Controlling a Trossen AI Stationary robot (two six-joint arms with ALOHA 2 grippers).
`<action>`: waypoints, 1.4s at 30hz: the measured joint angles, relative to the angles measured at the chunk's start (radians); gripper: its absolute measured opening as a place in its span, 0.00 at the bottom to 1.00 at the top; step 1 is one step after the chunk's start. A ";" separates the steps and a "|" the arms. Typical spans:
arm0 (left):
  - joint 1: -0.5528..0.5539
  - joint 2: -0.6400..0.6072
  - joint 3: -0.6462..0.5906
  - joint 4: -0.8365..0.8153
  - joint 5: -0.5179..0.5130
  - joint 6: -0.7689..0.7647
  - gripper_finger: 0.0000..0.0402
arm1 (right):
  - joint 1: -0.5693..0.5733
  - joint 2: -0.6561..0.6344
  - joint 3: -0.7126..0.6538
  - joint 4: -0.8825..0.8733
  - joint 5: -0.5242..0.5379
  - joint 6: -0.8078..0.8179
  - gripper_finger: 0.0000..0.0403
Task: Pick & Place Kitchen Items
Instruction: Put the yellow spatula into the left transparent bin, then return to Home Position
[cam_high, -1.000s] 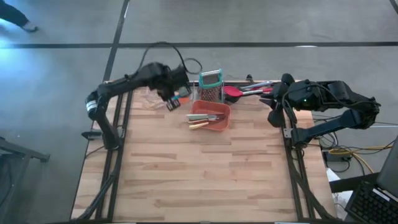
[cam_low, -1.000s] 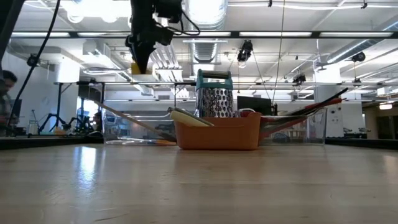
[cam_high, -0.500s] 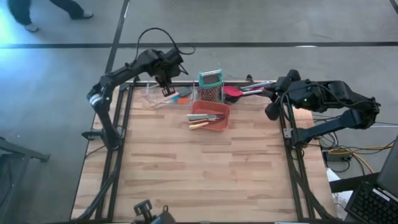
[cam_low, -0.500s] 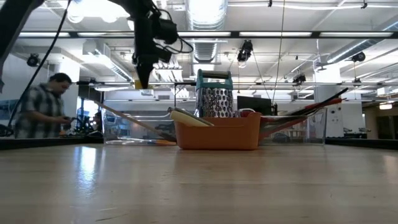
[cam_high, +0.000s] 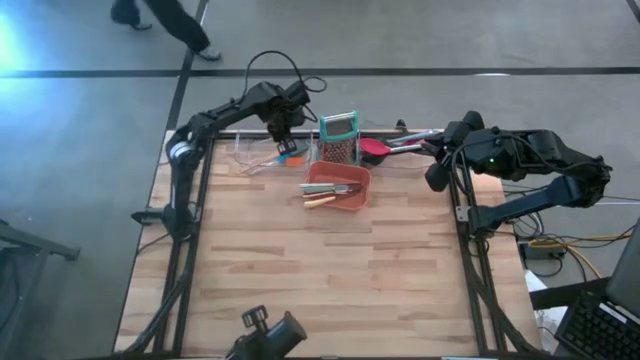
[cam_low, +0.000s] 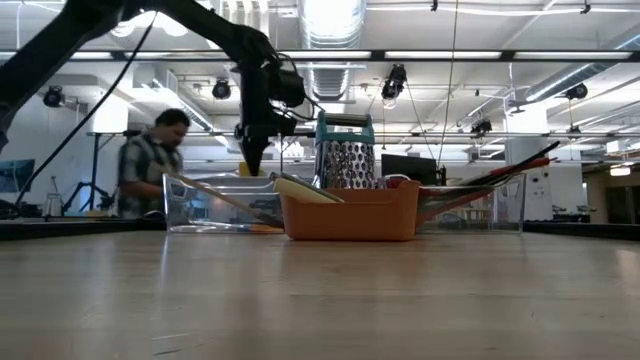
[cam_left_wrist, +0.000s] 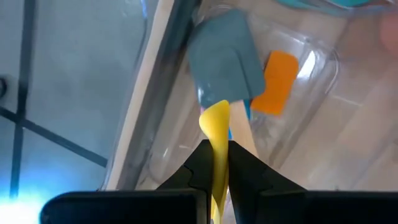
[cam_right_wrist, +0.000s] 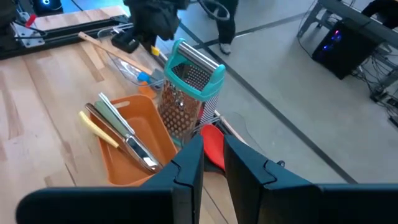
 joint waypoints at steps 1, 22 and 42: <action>0.001 0.016 0.011 0.000 0.004 0.000 0.07 | 0.000 0.000 0.000 0.001 0.000 0.000 0.14; 0.021 0.195 0.050 0.004 0.003 0.005 0.21 | 0.000 0.000 0.000 0.000 0.000 0.037 0.14; -0.033 -0.208 0.066 0.153 0.312 -0.237 0.51 | 0.000 0.000 0.000 0.025 0.049 0.008 0.14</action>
